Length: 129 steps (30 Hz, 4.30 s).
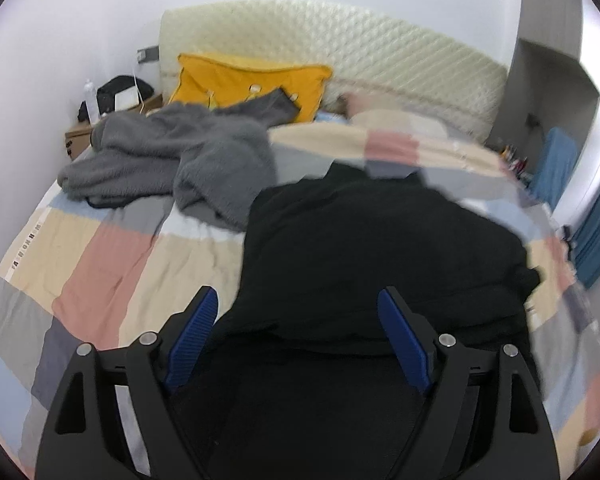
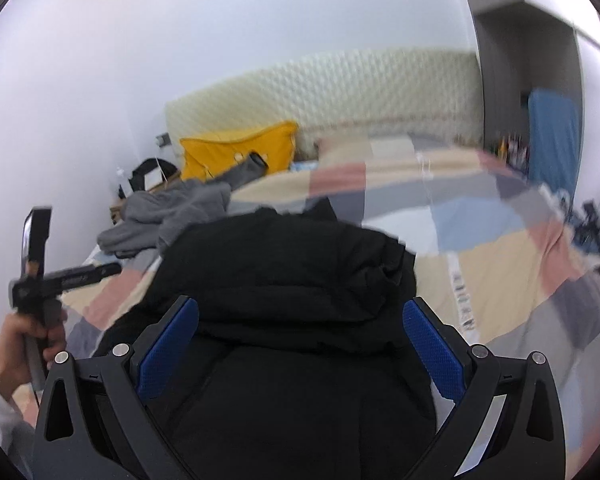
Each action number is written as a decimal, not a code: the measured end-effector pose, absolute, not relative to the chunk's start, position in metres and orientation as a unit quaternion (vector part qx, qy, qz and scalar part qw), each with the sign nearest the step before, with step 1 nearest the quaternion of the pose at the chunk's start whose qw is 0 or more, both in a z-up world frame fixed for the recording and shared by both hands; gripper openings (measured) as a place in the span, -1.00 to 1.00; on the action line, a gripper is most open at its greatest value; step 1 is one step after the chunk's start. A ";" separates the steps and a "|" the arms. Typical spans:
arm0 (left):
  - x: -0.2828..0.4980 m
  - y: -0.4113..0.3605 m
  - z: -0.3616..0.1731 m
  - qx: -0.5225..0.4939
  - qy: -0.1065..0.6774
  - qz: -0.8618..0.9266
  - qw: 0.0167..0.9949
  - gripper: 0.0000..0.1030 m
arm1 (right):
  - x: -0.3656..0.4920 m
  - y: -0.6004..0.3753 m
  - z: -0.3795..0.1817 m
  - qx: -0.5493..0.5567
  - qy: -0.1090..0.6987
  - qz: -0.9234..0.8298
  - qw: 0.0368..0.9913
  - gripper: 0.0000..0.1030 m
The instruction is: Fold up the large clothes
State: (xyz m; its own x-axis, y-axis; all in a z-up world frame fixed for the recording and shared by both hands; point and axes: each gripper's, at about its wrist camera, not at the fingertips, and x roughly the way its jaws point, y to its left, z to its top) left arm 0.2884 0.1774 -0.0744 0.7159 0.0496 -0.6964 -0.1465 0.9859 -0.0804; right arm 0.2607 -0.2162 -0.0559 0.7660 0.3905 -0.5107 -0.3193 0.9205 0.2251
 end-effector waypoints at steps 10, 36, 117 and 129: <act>0.337 0.190 -0.172 -0.022 0.450 0.039 0.892 0.66 | 0.379 -0.255 -0.137 0.157 0.367 0.153 0.904 0.89; 0.345 0.219 -0.192 -0.038 0.449 0.123 0.884 0.91 | 0.392 -0.230 -0.133 0.165 0.332 0.213 0.904 -0.73; 0.067 0.211 0.108 -0.043 0.244 0.055 0.967 0.91 | 0.101 -0.253 0.084 0.062 0.184 0.213 0.958 -0.21; 0.041 0.288 0.078 -0.120 0.324 0.022 0.938 0.91 | 0.093 -0.341 0.057 0.060 0.266 0.216 0.938 -0.20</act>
State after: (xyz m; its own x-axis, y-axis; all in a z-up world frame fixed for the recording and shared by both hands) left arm 0.0405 0.2884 0.0781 0.7890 -0.0362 -0.6133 -0.1199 0.9700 -0.2116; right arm 0.0926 -0.3411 0.0574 0.7658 0.4363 -0.4724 -0.3728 0.8998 0.2265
